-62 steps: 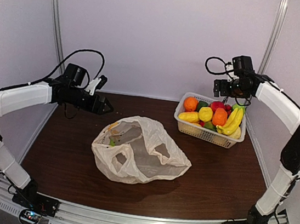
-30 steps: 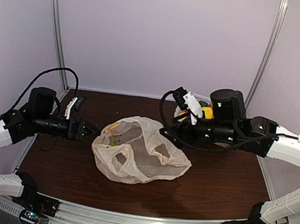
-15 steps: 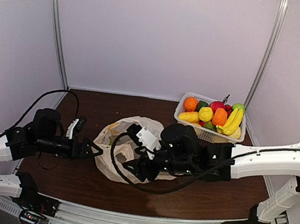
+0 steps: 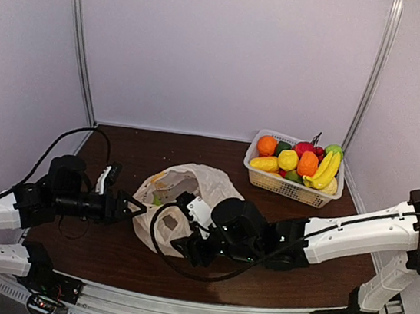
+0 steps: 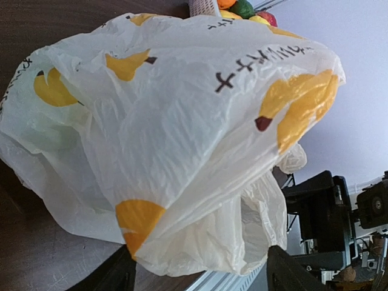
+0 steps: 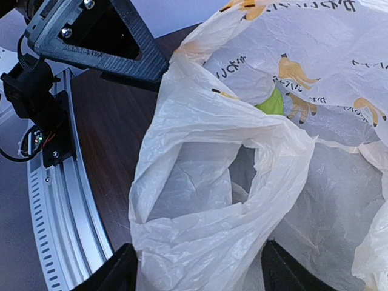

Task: Untie the knot of the plastic bag and take out the fruit
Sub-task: Adjust the bag opening for the takeout bag.

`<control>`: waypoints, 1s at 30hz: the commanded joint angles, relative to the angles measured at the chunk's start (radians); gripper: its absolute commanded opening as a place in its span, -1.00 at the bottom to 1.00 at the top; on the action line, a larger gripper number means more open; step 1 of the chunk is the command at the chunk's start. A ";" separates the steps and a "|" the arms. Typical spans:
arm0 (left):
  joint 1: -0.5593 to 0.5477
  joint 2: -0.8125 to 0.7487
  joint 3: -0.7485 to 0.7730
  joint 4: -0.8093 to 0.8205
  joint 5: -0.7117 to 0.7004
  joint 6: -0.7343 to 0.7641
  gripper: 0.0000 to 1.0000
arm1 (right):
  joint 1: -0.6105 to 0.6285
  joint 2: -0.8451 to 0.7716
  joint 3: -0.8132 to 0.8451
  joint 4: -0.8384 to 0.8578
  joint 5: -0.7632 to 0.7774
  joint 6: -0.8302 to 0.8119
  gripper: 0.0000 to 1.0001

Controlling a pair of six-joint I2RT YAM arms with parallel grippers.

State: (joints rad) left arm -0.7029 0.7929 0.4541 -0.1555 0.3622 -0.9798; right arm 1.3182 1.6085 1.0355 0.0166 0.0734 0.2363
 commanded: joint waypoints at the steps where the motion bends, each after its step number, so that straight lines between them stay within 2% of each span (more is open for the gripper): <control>1: -0.010 0.004 -0.025 0.069 -0.002 -0.024 0.58 | 0.014 0.018 -0.020 0.095 0.004 0.050 0.23; 6: -0.020 0.030 -0.054 0.120 0.018 -0.056 0.76 | 0.038 0.034 -0.020 0.158 -0.035 0.017 -0.17; 15: -0.038 0.060 -0.065 0.196 0.009 -0.086 0.84 | 0.070 0.109 0.006 0.181 -0.090 -0.029 -0.79; 20: -0.052 0.089 -0.078 0.224 0.008 -0.098 0.84 | 0.075 0.142 0.021 0.205 -0.119 -0.026 -0.86; 22: -0.066 0.104 -0.074 0.230 0.006 -0.097 0.77 | 0.076 0.151 0.023 0.220 -0.125 -0.019 -0.87; 23: -0.070 0.110 -0.070 0.231 0.005 -0.092 0.68 | 0.076 0.153 0.023 0.226 -0.127 -0.014 -0.86; 26: -0.076 0.116 -0.065 0.215 -0.020 -0.080 -0.06 | 0.076 0.151 0.020 0.228 -0.129 -0.003 -0.75; 28: -0.076 0.108 -0.056 0.183 -0.042 -0.067 -0.61 | 0.075 0.137 0.012 0.221 -0.126 0.001 -0.48; 30: -0.076 0.094 -0.044 0.131 -0.066 -0.041 -0.93 | 0.069 0.119 0.008 0.197 -0.121 -0.004 -0.15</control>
State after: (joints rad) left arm -0.7746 0.9039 0.3916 0.0204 0.3496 -1.0657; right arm 1.3865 1.7523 1.0355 0.2218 -0.0463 0.2268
